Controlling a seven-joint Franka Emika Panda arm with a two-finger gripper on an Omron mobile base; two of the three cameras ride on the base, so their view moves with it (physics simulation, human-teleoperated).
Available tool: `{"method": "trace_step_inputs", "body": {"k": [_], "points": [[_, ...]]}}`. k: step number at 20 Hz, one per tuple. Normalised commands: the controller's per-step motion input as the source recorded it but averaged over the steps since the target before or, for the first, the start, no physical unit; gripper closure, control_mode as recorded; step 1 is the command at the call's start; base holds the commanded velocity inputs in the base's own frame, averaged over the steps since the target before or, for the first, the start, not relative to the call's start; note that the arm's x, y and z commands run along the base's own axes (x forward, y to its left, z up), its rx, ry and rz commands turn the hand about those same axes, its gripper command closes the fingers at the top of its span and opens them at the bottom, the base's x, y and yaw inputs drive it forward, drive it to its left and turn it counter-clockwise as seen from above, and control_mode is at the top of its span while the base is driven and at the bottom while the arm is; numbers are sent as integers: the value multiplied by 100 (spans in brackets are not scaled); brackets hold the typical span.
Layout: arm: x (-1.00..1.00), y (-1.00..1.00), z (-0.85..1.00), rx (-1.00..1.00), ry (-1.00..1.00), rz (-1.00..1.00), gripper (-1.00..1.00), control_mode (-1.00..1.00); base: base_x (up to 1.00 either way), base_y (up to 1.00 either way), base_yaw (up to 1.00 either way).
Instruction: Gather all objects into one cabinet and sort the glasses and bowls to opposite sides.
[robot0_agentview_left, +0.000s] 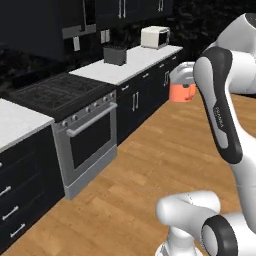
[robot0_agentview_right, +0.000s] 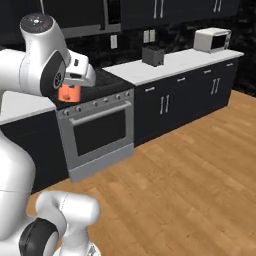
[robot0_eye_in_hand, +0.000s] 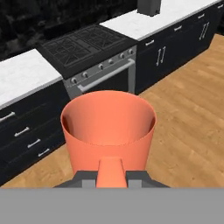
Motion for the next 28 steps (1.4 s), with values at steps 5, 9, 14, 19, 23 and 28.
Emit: {"method": "trace_step_inputs", "body": {"k": [5, 9, 14, 19, 23, 28], "points": [[0, 0, 0, 0, 0, 0, 100, 100, -12, -42, -50], [0, 0, 0, 0, 0, 0, 100, 100, 17, -23, -63], [0, 0, 0, 0, 0, 0, 100, 100, 87, 7, -61], [0, 0, 0, 0, 0, 0, 100, 100, 100, 34, -43], [0, 0, 0, 0, 0, 0, 100, 100, 100, 48, -35], [0, 0, 0, 0, 0, 0, 100, 100, 100, 41, -27]]}}
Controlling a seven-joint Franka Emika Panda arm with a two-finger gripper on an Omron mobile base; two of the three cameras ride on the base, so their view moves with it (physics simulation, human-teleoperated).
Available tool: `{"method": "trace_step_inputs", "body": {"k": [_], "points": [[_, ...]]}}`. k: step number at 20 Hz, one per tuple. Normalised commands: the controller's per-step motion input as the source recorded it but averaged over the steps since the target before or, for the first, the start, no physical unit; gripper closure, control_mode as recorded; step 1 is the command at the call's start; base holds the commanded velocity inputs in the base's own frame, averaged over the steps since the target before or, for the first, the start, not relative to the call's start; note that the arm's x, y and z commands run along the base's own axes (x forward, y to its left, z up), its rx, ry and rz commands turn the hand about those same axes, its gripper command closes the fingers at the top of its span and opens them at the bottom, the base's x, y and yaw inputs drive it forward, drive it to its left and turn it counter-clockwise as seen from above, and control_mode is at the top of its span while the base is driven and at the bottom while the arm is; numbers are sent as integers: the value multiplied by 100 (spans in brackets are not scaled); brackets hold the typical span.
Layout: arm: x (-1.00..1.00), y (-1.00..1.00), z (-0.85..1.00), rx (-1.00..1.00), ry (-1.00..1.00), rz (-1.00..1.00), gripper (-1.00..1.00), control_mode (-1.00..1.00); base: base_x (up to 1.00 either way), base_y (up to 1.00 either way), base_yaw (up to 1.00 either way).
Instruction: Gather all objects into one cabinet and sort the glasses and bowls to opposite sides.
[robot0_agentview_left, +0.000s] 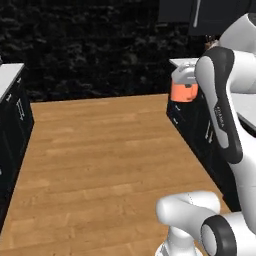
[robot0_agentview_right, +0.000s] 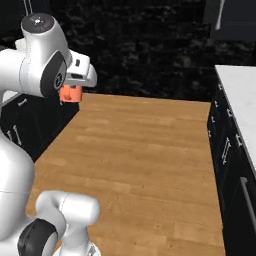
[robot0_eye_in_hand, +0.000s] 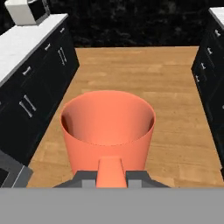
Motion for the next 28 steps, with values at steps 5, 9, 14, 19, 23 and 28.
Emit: {"method": "trace_step_inputs", "body": {"k": [5, 9, 14, 19, 23, 28], "points": [[0, 0, 0, 0, 0, 0, 100, 100, 100, 21, -26], [0, 0, 0, 0, 0, 0, 100, 100, 100, 39, -24], [0, 0, 0, 0, 0, 0, 100, 100, 100, 100, -14], [0, 0, 0, 0, 0, 0, 100, 100, 100, 71, -8], [0, 0, 0, 0, 0, 0, 100, 100, 100, 1, -16], [0, 0, 0, 0, 0, 0, 100, 100, 100, 0, -15]]}}
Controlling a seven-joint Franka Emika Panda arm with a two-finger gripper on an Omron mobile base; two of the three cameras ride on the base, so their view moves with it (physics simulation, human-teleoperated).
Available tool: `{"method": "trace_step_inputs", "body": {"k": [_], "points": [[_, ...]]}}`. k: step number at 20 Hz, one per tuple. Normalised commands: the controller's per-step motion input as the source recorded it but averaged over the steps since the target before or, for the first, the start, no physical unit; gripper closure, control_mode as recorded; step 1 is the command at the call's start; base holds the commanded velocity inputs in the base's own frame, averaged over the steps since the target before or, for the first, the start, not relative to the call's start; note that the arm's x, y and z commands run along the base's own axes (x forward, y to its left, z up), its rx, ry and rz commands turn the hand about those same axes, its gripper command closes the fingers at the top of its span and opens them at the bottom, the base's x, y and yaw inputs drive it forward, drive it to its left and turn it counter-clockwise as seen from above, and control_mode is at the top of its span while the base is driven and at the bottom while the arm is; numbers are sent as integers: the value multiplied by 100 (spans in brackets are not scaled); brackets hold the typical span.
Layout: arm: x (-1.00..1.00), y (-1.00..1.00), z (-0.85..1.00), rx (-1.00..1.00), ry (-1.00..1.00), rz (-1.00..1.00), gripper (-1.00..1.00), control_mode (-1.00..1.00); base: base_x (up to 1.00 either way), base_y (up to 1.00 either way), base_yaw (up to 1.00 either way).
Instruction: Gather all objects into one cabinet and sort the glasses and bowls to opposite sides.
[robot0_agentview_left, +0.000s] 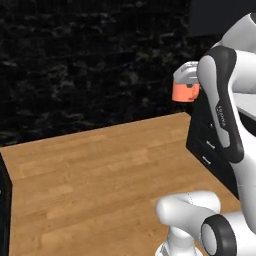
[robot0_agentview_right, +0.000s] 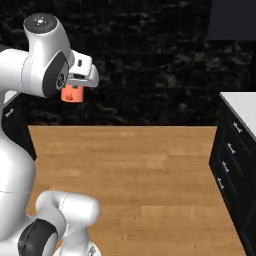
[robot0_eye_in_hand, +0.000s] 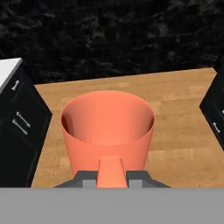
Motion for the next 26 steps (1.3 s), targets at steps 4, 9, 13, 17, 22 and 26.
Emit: {"method": "trace_step_inputs", "body": {"k": [4, 9, 13, 17, 22, 26], "points": [[0, 0, 0, 0, 0, 0, 100, 100, 100, 0, -14], [0, 0, 0, 0, 0, 0, 100, 100, 99, 0, -17], [0, 0, 0, 0, 0, 0, 100, 100, 40, -28, -40], [0, 0, 0, 0, 0, 0, 100, 100, 1, -28, -46], [0, 0, 0, 0, 0, 0, 100, 100, 0, -13, -45], [0, 0, 0, 0, 0, 0, 100, 100, 3, 0, -47]]}}
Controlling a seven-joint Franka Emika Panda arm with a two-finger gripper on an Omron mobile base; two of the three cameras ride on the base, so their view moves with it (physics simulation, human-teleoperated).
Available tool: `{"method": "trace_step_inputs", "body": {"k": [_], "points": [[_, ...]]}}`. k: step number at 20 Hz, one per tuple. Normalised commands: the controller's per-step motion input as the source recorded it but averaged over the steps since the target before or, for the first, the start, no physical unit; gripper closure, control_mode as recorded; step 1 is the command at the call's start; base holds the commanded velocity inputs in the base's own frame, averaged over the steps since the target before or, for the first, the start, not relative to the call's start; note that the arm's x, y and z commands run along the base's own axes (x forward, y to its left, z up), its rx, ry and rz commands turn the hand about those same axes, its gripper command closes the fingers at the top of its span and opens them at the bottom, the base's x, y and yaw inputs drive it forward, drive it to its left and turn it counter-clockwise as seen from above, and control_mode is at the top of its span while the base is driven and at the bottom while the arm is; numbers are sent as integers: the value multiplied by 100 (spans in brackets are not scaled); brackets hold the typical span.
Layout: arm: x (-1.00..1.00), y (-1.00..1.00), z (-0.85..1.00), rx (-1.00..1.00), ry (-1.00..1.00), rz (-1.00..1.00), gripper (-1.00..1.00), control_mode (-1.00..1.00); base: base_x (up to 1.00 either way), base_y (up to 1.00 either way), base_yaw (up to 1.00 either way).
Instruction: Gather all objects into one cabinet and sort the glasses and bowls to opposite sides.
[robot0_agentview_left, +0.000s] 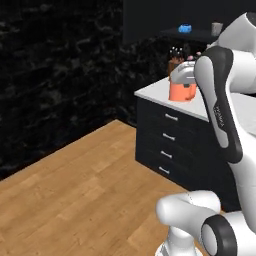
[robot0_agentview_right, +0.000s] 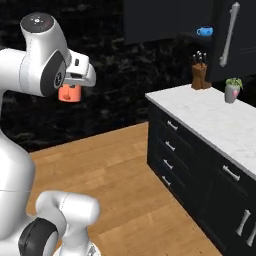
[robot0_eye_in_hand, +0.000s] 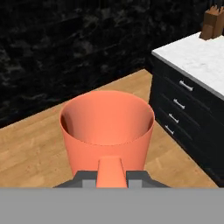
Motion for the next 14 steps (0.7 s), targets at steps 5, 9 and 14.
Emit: {"method": "trace_step_inputs", "body": {"k": [5, 9, 14], "points": [[0, 0, 0, 0, 0, 0, 100, 100, 0, 0, -48], [0, 0, 0, 0, 0, 0, 100, 100, 35, 13, -49], [0, 0, 0, 0, 0, 0, 100, 100, 82, 97, -58]]}}
